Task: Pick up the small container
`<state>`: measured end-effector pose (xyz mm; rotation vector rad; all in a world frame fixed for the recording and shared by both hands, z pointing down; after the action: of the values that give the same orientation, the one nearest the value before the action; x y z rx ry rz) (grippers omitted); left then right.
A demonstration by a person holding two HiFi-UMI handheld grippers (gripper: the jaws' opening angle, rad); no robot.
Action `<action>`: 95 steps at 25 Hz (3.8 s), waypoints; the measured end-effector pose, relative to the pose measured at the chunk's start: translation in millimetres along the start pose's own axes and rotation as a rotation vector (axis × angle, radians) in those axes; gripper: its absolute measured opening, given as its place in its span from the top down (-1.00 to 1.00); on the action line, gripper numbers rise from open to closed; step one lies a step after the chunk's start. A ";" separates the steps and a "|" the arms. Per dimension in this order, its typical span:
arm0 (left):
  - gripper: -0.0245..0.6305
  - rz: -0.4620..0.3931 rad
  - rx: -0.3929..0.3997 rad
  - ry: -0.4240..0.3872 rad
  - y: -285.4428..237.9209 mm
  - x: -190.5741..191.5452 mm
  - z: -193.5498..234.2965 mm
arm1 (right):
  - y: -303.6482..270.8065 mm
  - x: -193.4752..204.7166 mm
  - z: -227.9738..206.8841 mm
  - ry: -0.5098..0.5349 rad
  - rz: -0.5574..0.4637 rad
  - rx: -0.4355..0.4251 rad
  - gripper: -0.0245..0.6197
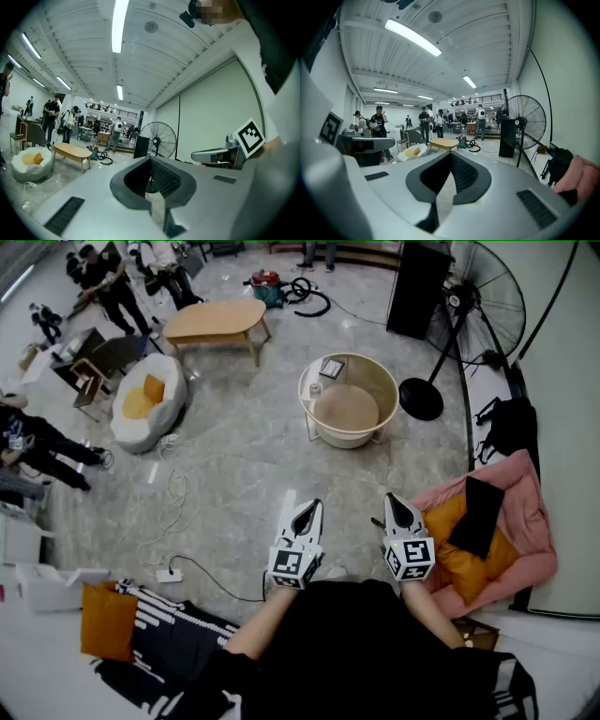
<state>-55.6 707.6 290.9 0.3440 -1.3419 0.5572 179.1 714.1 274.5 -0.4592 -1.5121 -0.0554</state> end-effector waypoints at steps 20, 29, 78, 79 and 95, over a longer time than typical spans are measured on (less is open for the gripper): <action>0.87 0.028 -0.086 0.037 13.1 26.4 12.4 | 1.3 34.5 -1.0 -0.099 -0.025 -0.058 0.86; 0.87 0.032 -0.005 0.046 -60.6 22.0 71.8 | -68.6 21.5 -14.6 -0.045 0.025 -0.019 0.86; 0.86 -0.013 -0.064 0.073 -308.5 -77.5 463.4 | -554.6 -105.4 -7.3 0.062 0.165 0.020 0.86; 0.86 -0.015 -0.064 0.088 -311.8 -76.5 463.5 | -558.9 -105.3 -8.0 0.076 0.163 0.003 0.86; 0.86 0.087 -0.177 0.065 -474.2 -52.8 476.1 | -698.3 -82.4 -131.9 -0.003 0.200 -0.128 0.86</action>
<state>-184.1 51.3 375.3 0.1224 -1.3373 0.5139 77.2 13.1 375.2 -0.7117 -1.4636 0.0050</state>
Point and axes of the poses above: the fingertips, and each gripper's own axes: y backward along the fingers, z to its left, x out of its underside, the point moved 8 cm from there along y, backward along the fingers, and after that the axes turned 1 degree about y, right-handed, at the moved point
